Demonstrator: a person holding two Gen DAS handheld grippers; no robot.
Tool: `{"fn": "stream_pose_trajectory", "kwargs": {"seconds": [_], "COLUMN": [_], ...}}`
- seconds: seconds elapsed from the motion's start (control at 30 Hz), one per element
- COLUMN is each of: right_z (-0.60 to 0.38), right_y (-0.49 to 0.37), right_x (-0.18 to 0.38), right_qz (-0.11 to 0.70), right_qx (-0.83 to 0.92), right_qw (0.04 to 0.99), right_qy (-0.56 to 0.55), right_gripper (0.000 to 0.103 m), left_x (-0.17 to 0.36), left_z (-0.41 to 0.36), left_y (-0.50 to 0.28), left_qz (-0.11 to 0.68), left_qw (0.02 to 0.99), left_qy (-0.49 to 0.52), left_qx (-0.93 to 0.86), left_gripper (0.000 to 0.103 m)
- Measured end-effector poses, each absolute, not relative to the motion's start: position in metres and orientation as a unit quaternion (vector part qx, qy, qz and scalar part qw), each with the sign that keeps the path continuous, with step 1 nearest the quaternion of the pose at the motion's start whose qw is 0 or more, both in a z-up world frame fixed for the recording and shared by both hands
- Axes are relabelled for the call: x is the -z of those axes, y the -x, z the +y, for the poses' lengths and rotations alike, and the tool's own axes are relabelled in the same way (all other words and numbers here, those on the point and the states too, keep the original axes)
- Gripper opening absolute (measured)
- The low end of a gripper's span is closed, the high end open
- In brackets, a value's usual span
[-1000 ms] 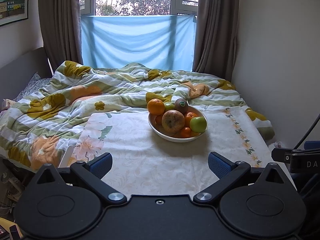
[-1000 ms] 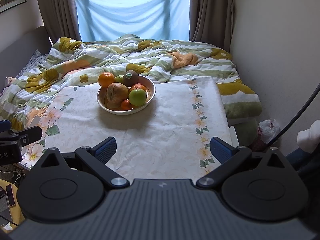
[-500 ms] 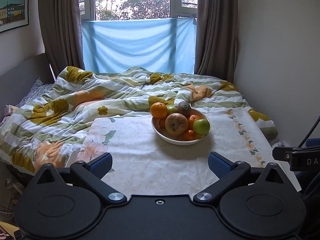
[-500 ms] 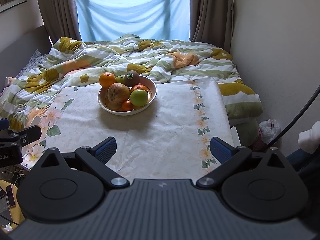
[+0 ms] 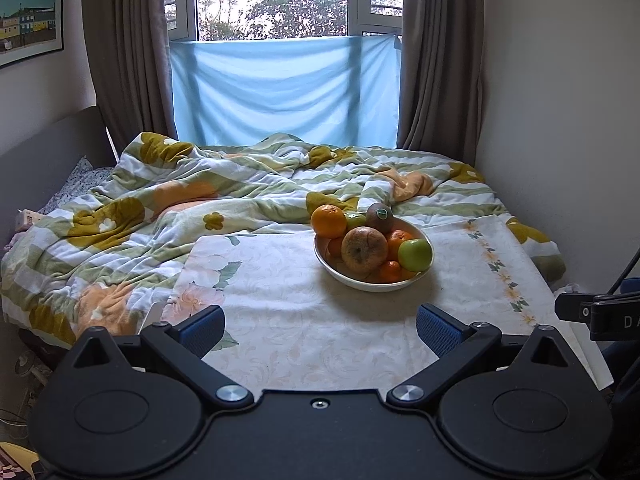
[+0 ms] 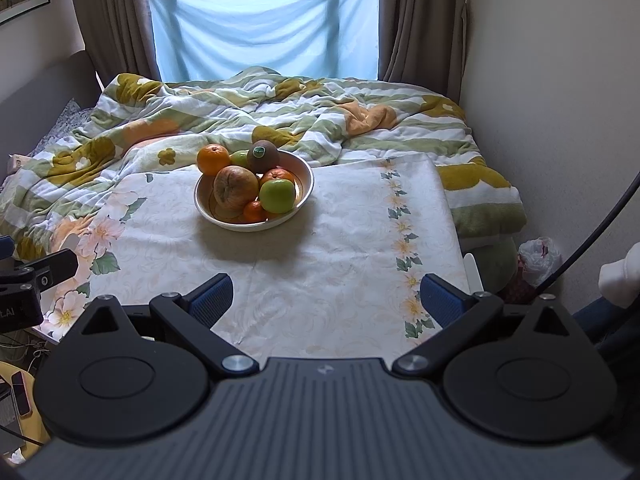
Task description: Organize fruits
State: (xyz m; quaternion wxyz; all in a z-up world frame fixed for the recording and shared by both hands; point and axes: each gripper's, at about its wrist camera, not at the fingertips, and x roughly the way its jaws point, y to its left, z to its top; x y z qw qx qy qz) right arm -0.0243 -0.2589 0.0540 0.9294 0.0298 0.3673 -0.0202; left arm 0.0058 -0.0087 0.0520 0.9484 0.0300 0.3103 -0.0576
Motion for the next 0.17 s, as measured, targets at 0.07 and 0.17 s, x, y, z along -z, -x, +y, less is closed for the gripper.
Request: {"fn": "stream_pose_trajectory", "kwargs": {"seconds": [0.07, 0.17], "right_z": [-0.2591, -0.2594], "right_y": [0.0241, 0.0234], "right_x": [-0.0540, -0.0543], "right_qz": [0.368, 0.368], "right_qx": [0.020, 0.020], "right_qw": [0.929, 0.929], "right_qy": [-0.029, -0.031], "right_gripper": [0.103, 0.103], "left_x": [-0.0497, -0.0470], "left_z": [-0.0066, -0.0069], "left_y": [-0.0069, -0.0104], "left_qz": [0.311, 0.313], "left_qw": [0.949, 0.948], "left_qy": [-0.027, -0.029], "left_qx": [0.056, 0.058], "left_gripper": [0.103, 0.103]}}
